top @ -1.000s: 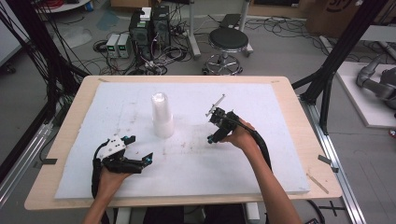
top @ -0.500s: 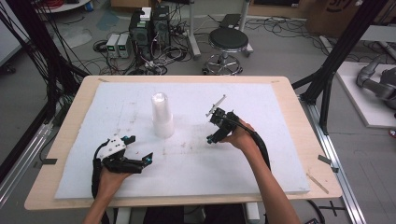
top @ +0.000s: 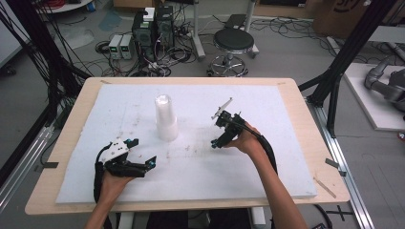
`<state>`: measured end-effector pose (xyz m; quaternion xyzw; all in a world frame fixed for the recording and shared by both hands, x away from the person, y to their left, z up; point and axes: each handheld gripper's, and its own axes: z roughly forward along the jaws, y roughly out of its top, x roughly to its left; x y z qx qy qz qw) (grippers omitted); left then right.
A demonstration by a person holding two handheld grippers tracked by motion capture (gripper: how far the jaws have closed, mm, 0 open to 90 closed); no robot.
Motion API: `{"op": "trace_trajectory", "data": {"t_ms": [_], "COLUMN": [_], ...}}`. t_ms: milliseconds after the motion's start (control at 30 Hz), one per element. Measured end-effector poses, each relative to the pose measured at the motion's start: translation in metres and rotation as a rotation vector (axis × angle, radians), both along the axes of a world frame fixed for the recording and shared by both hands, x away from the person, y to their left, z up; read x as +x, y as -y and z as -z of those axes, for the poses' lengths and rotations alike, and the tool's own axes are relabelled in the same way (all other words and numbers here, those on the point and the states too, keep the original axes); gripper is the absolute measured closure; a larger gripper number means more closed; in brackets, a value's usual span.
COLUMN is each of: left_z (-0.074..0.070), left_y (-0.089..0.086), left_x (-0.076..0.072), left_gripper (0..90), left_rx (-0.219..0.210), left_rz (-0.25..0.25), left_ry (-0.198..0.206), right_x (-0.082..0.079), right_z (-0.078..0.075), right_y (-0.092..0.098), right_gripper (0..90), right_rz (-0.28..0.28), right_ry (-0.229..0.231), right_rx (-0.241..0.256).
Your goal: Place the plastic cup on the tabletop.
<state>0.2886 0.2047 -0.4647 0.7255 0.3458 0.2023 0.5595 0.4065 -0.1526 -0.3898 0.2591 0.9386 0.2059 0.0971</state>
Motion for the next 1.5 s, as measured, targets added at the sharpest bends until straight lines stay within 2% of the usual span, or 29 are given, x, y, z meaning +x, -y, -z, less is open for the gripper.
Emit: {"op": "trace_trajectory", "data": {"t_ms": [267,467,600,700,800,967,1200,1333,1500], "left_z": [0.000,0.000,0.000,0.000,0.000,0.000,0.000,0.000,0.000], "left_y": [0.000,0.000,-0.001,-0.001,-0.001,-0.001,-0.001,-0.001,-0.001], "left_x": [0.000,0.000,0.000,0.000,0.000,0.000,-0.001,-0.002,-0.002], "left_gripper": [1.8,1.8,1.8,1.8,1.8,1.8,1.8,1.8,1.8], "left_rx": [0.002,0.000,-0.006,-0.007,-0.009,-0.004,-0.006,-0.011,-0.009], "left_rz": [-0.001,-0.001,-0.003,-0.002,-0.002,-0.005,-0.010,-0.015,-0.017], "left_ry": [0.001,0.000,-0.005,-0.003,-0.002,0.005,0.010,0.012,0.013], "right_x": [-0.006,-0.023,-0.038,-0.049,-0.059,-0.075,-0.088,-0.093,-0.097], "right_z": [0.002,0.001,0.002,0.005,0.011,0.024,0.037,0.043,0.048], "right_y": [0.013,0.029,0.044,0.056,0.069,0.090,0.110,0.119,0.128], "right_gripper": [13.2,13.3,13.3,13.3,13.4,13.4,13.4,13.4,14.0], "right_rz": [0.008,0.022,0.047,0.062,0.091,0.173,0.235,0.279,0.295], "right_ry": [0.002,0.037,0.075,0.115,0.145,0.207,0.300,0.338,0.383], "right_rx": [0.036,0.101,0.183,0.210,0.263,0.336,0.419,0.464,0.530]}}
